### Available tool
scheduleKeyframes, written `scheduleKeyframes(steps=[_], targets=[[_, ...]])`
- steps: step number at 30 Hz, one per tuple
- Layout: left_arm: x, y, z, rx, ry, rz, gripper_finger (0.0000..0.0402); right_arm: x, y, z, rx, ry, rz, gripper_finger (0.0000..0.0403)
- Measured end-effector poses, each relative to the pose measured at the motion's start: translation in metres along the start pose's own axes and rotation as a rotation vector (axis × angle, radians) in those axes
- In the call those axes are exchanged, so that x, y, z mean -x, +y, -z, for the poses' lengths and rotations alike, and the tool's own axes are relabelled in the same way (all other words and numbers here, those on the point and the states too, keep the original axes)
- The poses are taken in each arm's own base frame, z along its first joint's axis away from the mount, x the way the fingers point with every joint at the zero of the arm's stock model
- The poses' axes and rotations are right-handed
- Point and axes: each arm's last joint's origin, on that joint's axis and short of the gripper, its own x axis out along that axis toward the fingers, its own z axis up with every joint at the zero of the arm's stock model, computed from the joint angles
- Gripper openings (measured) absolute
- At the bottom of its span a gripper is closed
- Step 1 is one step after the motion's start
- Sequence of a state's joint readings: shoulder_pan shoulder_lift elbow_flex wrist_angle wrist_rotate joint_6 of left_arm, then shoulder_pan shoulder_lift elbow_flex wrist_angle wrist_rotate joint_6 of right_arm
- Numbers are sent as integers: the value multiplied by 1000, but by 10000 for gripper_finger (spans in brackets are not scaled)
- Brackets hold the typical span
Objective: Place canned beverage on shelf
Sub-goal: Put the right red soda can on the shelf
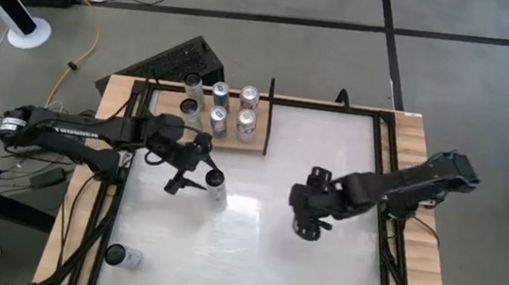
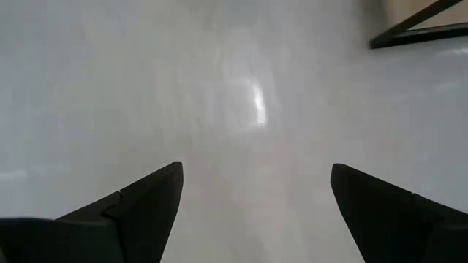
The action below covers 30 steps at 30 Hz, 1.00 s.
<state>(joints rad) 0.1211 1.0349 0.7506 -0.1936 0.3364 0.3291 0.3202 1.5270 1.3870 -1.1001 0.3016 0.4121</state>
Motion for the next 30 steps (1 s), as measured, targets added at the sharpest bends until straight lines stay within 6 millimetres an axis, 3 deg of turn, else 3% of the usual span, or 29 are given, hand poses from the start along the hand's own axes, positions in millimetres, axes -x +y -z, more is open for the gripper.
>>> scheduleKeyframes(steps=[5,12,30], targets=[[-8,7,3,18,-8,21,283,-9,-8,30,-48,-86,-41,373],[-25,13,9,1,16,34,283,-20,-15,48,-91,-108,-33,373],[-39,20,19,52,87,64,283,-25,-14,44,-69,-114,-32,373]])
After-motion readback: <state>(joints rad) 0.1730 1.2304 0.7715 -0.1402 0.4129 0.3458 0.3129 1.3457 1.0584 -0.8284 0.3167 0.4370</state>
